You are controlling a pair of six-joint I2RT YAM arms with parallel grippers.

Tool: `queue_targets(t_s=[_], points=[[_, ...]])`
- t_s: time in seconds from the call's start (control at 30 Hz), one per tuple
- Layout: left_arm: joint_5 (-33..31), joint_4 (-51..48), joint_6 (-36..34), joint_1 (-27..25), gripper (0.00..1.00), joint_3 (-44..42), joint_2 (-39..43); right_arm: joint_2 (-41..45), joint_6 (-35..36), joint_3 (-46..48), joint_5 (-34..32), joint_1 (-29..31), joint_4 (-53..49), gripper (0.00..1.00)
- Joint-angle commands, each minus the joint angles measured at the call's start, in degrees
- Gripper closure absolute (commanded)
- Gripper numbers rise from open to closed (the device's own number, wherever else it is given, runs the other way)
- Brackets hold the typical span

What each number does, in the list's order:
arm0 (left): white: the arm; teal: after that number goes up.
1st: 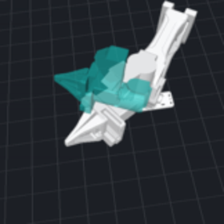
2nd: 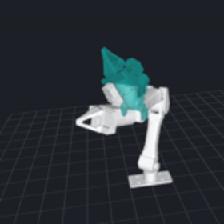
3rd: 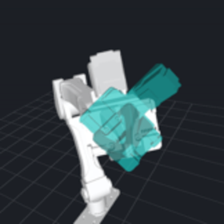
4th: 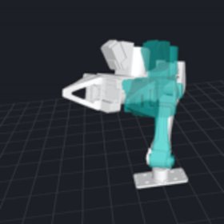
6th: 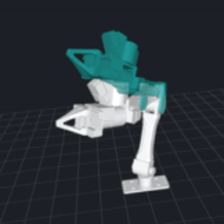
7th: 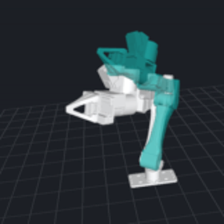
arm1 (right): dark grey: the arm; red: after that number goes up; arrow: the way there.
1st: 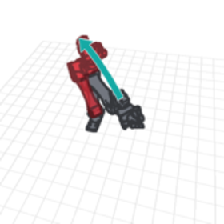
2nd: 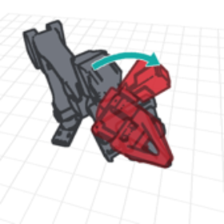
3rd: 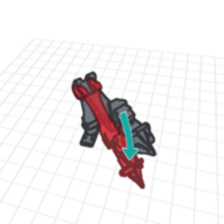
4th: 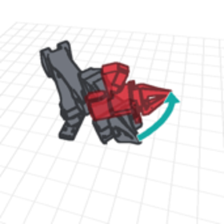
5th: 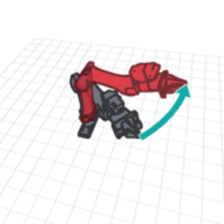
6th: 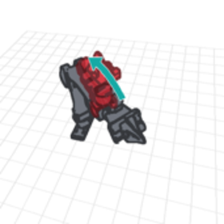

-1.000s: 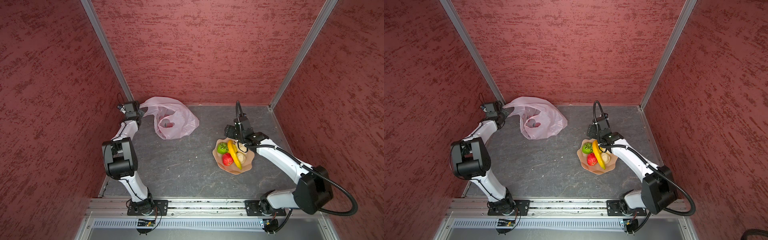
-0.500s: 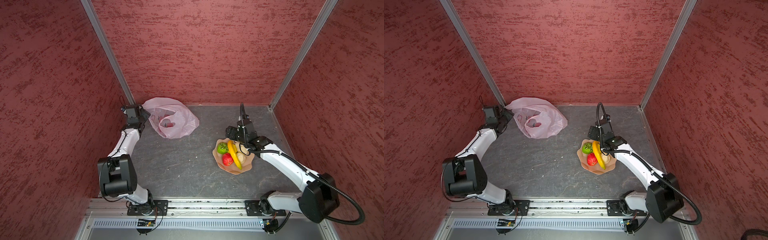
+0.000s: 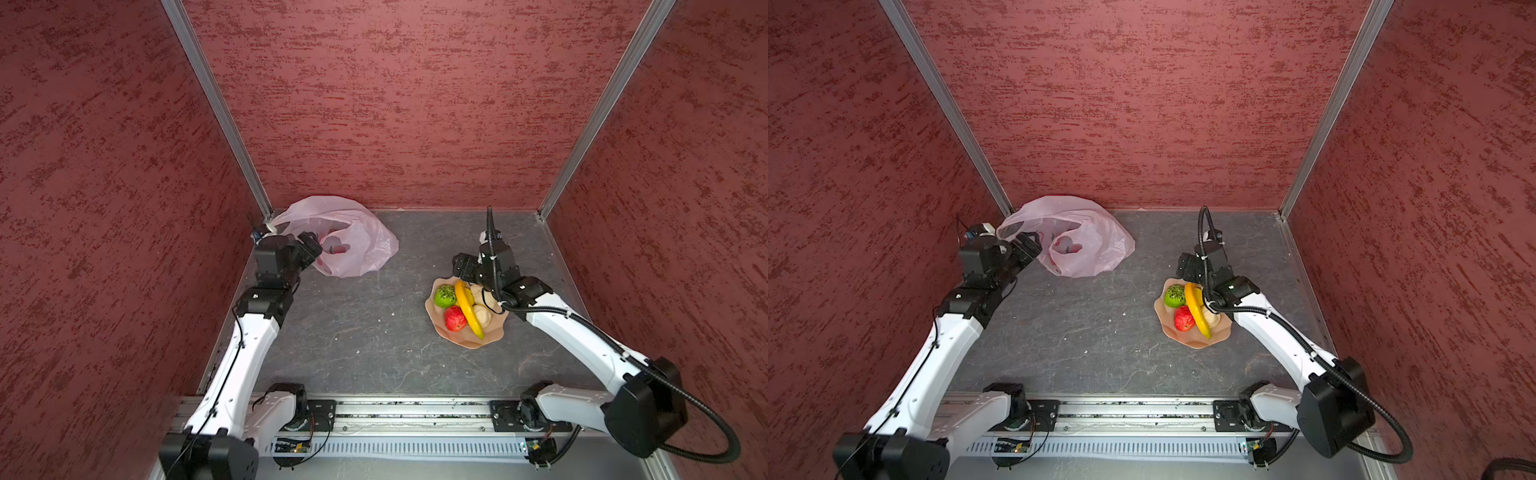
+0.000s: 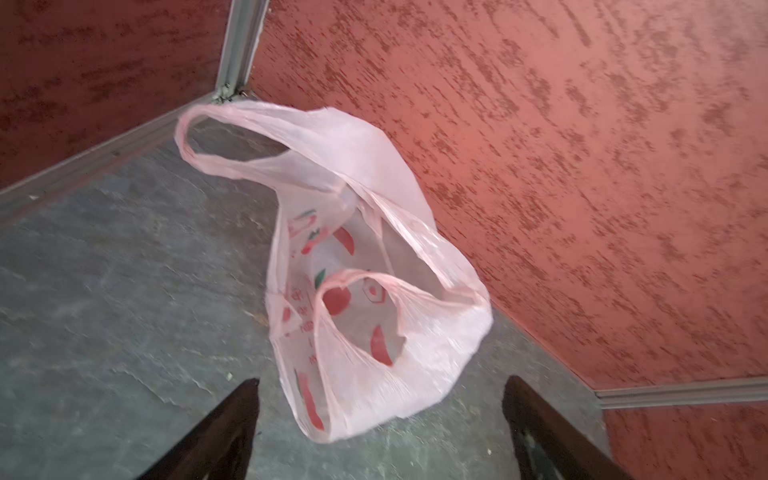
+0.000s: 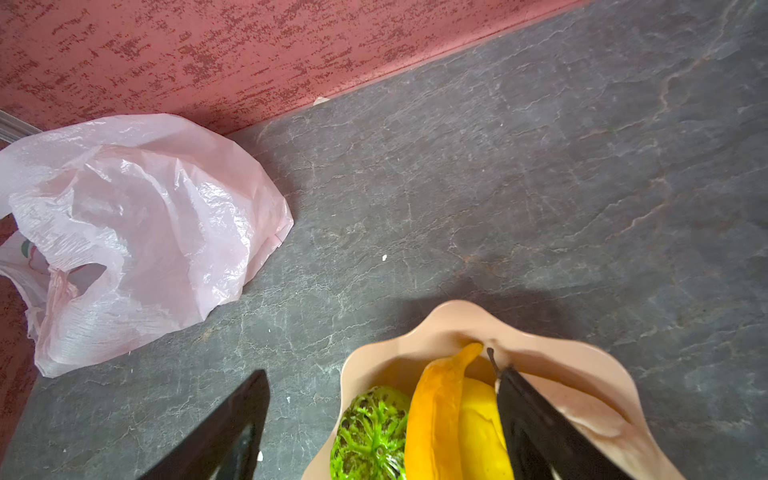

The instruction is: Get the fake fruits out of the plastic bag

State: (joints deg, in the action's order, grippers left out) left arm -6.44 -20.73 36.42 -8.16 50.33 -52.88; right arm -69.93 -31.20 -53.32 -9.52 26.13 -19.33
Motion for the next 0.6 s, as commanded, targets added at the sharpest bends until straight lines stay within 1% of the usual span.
queue_targets(t_s=[0.0,0.1,0.17,0.27,0.37,0.47,0.57], points=[[-7.61,-6.64,-1.25,-7.52,0.00,-5.17,5.32,3.09,1.05,2.23,-2.16,-0.60,-2.03,0.14],[-11.69,-9.26,-1.27,-14.51,0.00,-8.68,8.99,5.55,1.16,4.10,-3.70,-1.03,-4.18,0.16],[-14.13,-11.16,-1.36,-18.35,0.00,-9.73,10.37,6.81,0.89,5.14,-4.54,-1.89,-6.21,0.20],[-17.55,-12.21,-1.10,-24.99,0.00,-11.22,11.90,8.25,0.55,6.94,-4.63,-4.55,-8.28,0.39],[-21.46,-12.05,-0.37,-31.19,0.00,-12.00,12.11,9.00,0.27,8.55,-3.47,-9.12,-9.81,0.58],[-25.21,-11.63,0.39,-35.86,0.00,-12.09,11.35,9.42,-0.11,9.69,-1.91,-14.01,-10.95,0.70],[-26.48,-10.39,0.14,-38.13,0.00,-11.93,10.18,9.62,-0.93,10.84,-1.16,-18.65,-11.80,0.77]])
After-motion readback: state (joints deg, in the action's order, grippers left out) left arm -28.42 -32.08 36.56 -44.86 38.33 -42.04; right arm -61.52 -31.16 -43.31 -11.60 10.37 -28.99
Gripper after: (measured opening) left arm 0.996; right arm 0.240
